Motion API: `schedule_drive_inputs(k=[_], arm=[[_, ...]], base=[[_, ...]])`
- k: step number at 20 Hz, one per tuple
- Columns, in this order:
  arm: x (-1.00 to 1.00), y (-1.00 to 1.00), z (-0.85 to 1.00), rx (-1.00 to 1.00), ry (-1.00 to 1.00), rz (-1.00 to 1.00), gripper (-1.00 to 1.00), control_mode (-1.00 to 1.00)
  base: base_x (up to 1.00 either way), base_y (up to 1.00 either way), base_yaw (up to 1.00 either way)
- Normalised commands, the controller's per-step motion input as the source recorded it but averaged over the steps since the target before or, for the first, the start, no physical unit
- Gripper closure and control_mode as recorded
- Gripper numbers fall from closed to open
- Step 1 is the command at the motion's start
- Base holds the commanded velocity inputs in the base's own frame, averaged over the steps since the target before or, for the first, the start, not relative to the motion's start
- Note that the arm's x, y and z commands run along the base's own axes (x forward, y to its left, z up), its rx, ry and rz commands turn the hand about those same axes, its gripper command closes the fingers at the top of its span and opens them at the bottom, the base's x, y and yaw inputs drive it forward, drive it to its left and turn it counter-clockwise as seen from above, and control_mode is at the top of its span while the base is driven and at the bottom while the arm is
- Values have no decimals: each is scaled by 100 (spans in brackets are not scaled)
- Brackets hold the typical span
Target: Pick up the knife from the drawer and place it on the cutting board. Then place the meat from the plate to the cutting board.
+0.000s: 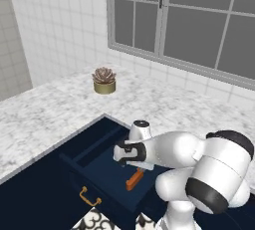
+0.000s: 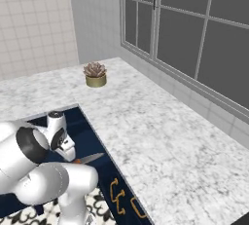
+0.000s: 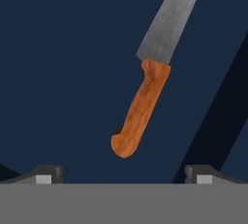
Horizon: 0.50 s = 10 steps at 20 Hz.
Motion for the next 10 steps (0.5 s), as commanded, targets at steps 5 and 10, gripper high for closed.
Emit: schedule_drive_inputs(k=[5, 10], arm=[[4, -16, -29, 0, 1, 0, -100, -100], [17, -16, -32, -1, 0, 0, -100, -100]], base=[[0, 0, 0], [0, 0, 0]])
